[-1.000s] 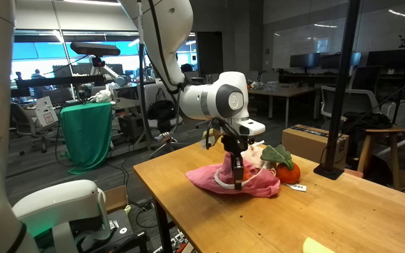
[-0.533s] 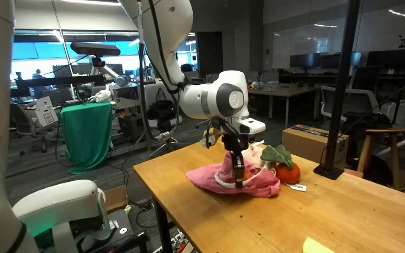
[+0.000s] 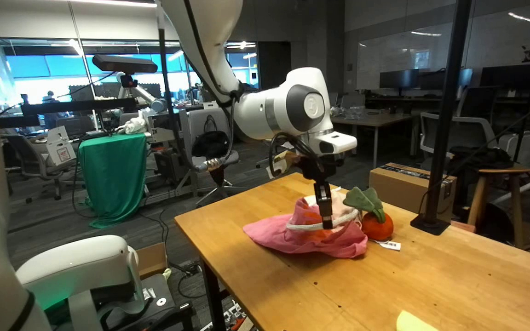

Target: Separate the things on the heap

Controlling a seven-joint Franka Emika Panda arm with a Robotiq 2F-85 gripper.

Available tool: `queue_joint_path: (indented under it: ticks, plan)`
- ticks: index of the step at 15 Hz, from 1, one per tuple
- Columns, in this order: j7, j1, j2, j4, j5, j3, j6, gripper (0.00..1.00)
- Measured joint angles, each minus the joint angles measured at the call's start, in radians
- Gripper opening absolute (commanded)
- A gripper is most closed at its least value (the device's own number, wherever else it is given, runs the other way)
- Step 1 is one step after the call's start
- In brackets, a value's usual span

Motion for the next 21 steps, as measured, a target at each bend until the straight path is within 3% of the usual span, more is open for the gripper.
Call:
queue_joint_path:
  ticks: [8, 21]
  plan:
    - [0.162, -0.086, -0.181, -0.033, -0.169, -0.012, -0.006, 0.08]
    - [0.258, -0.247, -0.199, 0.12, -0.24, -0.02, -0.108, 0.08]
